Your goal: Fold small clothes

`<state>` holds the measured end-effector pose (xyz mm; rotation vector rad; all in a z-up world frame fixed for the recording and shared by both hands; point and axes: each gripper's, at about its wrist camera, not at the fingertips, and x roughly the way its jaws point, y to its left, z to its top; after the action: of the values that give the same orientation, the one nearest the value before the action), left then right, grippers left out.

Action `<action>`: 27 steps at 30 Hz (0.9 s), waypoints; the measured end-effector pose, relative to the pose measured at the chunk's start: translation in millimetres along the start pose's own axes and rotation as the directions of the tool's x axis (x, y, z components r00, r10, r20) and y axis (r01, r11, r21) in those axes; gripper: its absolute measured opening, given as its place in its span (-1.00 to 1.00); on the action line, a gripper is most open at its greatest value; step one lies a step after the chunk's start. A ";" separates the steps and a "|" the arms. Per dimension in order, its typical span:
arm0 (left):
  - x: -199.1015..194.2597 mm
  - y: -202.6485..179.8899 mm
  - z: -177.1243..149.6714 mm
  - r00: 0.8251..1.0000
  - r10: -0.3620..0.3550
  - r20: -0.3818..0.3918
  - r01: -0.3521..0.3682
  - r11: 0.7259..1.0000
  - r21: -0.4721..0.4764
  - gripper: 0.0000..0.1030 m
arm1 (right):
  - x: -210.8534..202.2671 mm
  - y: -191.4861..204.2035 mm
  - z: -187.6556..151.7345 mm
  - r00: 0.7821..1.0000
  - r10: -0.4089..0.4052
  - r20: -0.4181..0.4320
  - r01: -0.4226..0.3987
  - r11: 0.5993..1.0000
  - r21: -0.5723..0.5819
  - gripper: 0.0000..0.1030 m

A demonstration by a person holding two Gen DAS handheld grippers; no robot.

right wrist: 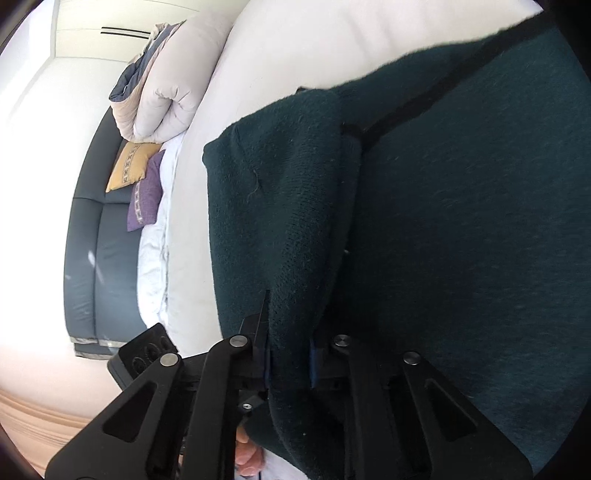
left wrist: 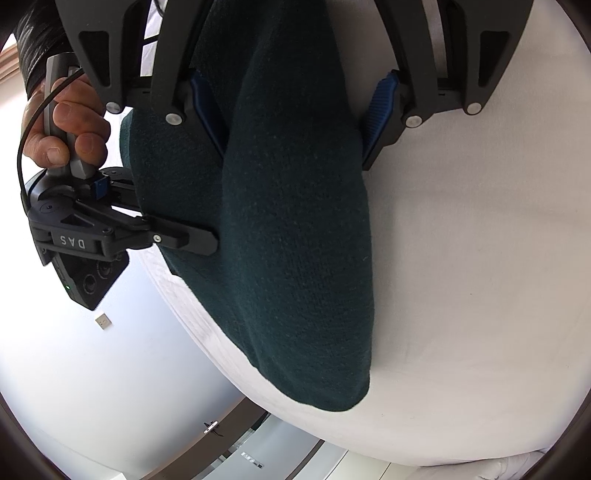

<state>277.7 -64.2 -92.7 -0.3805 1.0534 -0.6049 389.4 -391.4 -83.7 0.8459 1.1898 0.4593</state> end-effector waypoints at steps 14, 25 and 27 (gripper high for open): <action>-19.8 -45.5 12.9 0.999 0.006 0.033 -0.007 0.999 0.045 0.42 | -86.5 5.0 1.0 0.981 -0.106 0.162 0.120 0.990 -0.079 -0.79; 21.1 -90.4 11.2 0.996 0.092 -0.014 -0.088 0.980 0.176 0.47 | -151.7 -97.3 2.7 0.980 -0.154 0.126 0.151 0.988 0.035 -0.79; 25.0 -88.6 8.3 0.992 0.127 -0.016 -0.122 0.975 0.188 0.47 | -154.9 -103.3 1.0 0.983 -0.109 0.148 0.101 0.993 0.065 -0.79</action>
<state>269.3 -148.8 -56.2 -0.1409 1.0290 -0.5926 327.1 -566.1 -68.1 0.8473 1.1047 0.2712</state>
